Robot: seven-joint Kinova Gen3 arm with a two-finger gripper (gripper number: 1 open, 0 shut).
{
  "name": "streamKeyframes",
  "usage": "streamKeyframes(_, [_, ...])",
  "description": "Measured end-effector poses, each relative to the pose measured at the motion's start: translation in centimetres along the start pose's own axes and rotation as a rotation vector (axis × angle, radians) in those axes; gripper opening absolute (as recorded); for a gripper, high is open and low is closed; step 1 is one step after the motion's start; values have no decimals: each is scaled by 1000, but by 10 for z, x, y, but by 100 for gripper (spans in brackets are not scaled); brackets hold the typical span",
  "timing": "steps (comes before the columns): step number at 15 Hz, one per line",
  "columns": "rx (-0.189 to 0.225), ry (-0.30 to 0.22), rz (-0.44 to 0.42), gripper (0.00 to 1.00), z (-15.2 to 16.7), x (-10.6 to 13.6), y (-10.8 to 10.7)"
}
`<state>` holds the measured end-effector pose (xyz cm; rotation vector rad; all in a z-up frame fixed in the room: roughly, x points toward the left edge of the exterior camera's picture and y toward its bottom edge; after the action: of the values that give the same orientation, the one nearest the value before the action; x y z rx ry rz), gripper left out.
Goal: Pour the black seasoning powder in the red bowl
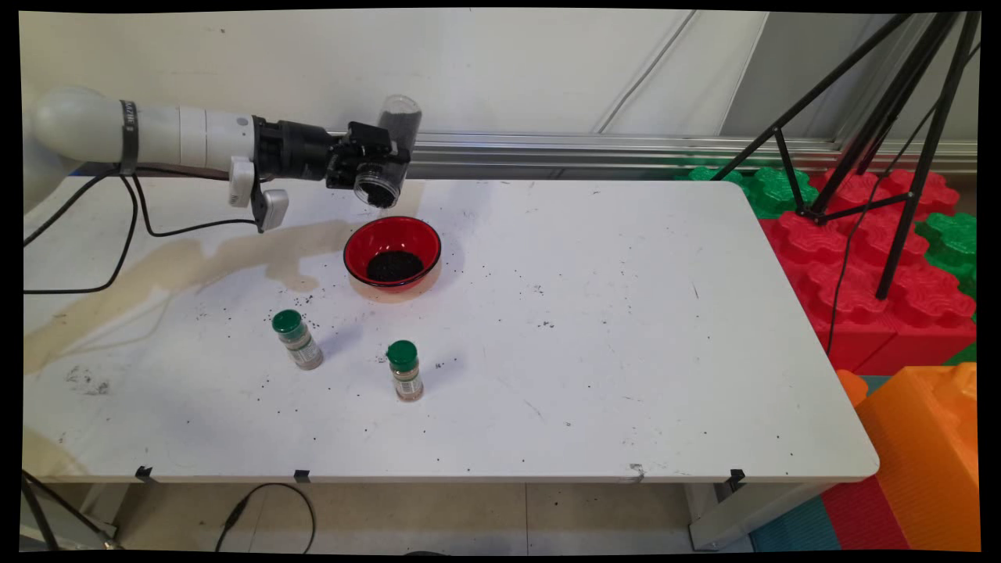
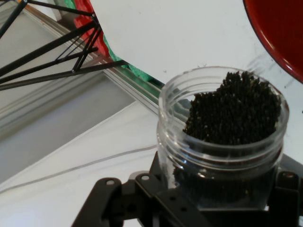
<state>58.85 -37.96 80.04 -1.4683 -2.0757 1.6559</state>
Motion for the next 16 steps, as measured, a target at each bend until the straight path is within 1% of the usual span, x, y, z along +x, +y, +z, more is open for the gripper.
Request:
streamKeyframes(3, [-2, -1, -41, 0, 0, 0, 0])
streamKeyframes(7, [-6, -7, -131, 0, 0, 0, 0])
streamKeyframes(16, [-1, -20, -393, 0, -1, -3, -3])
